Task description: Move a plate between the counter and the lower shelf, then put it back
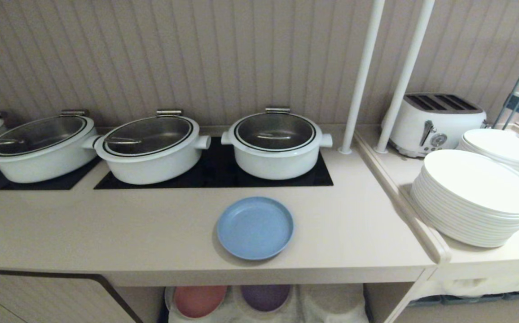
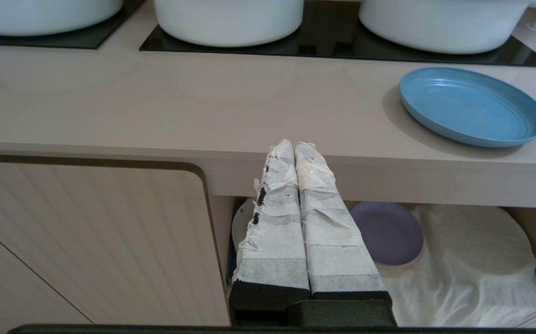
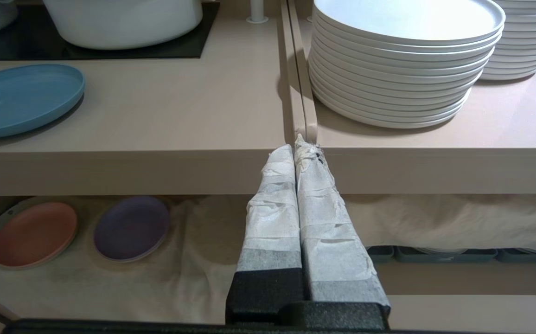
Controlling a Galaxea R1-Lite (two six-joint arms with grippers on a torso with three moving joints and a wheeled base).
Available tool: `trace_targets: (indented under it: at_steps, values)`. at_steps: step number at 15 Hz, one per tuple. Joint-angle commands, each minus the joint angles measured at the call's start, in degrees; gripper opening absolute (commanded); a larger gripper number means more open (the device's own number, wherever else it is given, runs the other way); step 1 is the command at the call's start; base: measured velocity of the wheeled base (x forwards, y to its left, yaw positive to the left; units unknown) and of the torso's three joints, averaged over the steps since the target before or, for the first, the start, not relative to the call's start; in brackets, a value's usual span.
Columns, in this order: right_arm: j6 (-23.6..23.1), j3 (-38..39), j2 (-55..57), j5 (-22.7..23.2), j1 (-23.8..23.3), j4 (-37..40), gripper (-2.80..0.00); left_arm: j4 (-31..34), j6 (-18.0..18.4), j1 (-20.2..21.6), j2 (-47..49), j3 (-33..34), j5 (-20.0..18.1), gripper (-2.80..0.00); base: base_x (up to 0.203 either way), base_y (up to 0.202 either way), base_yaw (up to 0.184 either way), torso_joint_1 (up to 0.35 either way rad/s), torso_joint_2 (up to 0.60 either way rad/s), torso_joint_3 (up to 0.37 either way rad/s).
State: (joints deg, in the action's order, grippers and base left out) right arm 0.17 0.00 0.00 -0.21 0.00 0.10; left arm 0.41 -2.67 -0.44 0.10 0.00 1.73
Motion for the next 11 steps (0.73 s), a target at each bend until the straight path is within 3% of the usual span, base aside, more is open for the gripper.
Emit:
trace_targets:
  at_steps: [1,11]
  values:
    - [0.01,0.00,0.00,0.03,0.00,-0.01,-2.80,0.02,-0.05,0.00,-0.10,0.00,0.03,-2.80,0.000,0.000,0.000,0.000,0.00,0.000]
    - [-0.08,0.00,0.00,0.03,0.00,-0.01,-2.80,0.02,-0.05,0.00,-0.10,0.00,0.03,-2.80,0.000,0.000,0.000,0.000,0.00,0.000]
